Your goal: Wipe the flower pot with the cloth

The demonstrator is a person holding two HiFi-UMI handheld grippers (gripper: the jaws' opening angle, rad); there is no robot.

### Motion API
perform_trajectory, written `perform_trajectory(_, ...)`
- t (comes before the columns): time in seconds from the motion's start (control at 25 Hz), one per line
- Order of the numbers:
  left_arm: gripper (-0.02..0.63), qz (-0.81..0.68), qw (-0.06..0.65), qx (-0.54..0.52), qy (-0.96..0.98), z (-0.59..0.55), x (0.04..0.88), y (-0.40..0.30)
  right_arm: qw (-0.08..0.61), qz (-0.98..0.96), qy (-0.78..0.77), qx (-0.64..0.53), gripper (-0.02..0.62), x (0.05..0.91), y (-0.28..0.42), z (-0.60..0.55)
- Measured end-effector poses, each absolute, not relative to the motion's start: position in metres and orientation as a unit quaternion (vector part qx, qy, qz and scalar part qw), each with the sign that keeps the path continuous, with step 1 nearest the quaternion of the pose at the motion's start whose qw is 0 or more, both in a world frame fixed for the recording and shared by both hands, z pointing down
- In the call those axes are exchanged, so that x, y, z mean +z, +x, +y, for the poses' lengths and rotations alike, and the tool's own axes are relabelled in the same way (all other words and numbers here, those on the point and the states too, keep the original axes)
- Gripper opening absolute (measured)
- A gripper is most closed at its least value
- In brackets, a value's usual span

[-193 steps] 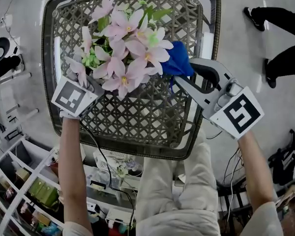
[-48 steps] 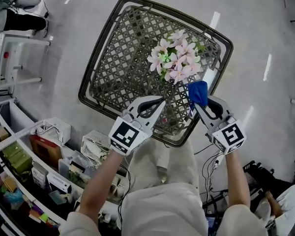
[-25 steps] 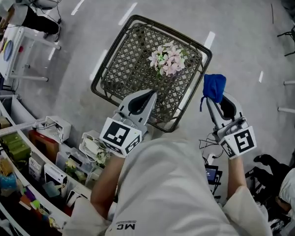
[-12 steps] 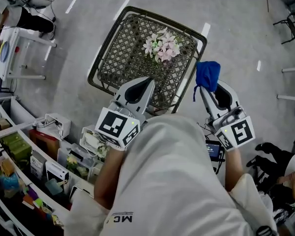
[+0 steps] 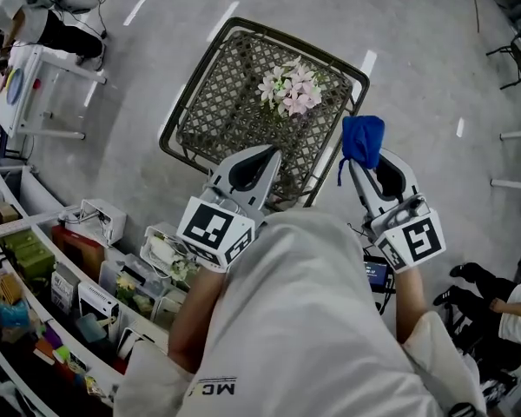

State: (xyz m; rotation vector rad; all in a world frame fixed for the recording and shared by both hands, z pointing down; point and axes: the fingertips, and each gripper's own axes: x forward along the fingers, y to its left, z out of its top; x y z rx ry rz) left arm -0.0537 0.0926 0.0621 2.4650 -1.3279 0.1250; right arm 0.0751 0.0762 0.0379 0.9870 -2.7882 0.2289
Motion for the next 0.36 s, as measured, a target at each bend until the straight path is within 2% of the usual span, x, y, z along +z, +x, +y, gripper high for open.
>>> perform_trajectory(0.36,0.023,-0.472,0.179,0.045,0.862,0.108,0.064,-0.056,0.092,-0.937,0.328,0.083,0.124,0.036,0.065,0.087)
